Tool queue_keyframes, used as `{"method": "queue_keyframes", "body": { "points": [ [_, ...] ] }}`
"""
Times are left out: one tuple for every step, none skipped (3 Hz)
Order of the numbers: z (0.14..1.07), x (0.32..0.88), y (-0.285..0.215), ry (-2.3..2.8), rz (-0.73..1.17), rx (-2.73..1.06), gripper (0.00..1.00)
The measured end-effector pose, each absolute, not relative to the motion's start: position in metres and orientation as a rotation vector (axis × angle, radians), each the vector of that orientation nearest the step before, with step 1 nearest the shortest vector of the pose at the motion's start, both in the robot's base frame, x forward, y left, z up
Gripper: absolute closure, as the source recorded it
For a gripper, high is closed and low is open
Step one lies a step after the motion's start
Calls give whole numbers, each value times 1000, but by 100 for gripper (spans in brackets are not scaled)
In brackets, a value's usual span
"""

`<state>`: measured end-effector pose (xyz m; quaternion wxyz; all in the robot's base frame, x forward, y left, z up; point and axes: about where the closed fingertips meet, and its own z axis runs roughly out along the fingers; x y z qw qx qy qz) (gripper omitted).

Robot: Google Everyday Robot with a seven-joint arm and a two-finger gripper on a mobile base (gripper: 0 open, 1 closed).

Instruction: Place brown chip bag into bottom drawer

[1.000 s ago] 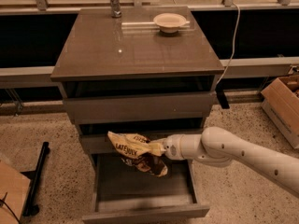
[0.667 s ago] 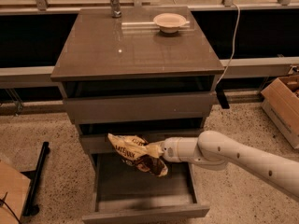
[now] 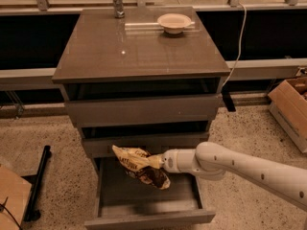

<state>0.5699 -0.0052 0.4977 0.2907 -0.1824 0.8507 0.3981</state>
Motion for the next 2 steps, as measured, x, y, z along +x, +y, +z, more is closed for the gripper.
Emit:
{"method": "queue_keyframes", "body": {
  "points": [
    [453, 567, -8, 2351, 1071, -422, 100],
    [403, 557, -17, 2426, 1096, -334, 100]
  ]
}}
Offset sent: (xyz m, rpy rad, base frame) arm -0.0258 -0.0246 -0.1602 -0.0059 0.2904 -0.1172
